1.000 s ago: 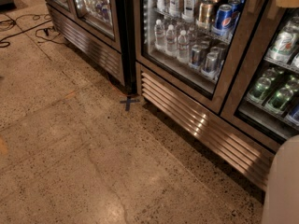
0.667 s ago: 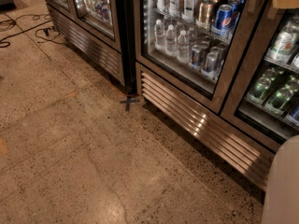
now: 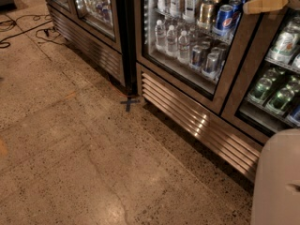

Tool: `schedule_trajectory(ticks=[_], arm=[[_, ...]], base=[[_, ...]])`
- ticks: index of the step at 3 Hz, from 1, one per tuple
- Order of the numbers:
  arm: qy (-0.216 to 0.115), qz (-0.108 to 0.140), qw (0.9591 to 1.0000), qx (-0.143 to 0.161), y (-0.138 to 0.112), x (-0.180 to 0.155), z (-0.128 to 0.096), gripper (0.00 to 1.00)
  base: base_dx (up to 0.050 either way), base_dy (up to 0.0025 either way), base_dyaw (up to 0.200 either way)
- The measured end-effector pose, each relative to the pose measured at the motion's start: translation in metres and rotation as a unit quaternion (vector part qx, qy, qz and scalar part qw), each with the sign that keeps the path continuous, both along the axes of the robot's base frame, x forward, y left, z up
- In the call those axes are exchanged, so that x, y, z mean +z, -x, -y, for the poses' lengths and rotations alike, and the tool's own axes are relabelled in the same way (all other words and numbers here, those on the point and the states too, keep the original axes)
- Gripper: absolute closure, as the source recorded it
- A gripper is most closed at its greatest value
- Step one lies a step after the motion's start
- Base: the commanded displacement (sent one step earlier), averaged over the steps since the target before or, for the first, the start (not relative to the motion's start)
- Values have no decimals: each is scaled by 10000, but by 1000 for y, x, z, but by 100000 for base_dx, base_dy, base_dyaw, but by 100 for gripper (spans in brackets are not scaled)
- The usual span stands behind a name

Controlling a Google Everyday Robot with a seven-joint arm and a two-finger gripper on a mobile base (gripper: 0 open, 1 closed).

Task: Open right fridge door

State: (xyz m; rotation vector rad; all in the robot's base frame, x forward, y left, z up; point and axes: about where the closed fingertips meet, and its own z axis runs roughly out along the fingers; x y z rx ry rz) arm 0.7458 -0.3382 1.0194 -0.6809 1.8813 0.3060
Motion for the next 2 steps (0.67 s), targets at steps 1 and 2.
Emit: schedule_trajectory(ticks=[1, 2], arm=[[0, 0, 10000, 0, 1, 0, 2, 18], [-33, 10, 9999, 138, 0, -3, -7, 41]], base=[[0, 0, 0], [0, 0, 0]])
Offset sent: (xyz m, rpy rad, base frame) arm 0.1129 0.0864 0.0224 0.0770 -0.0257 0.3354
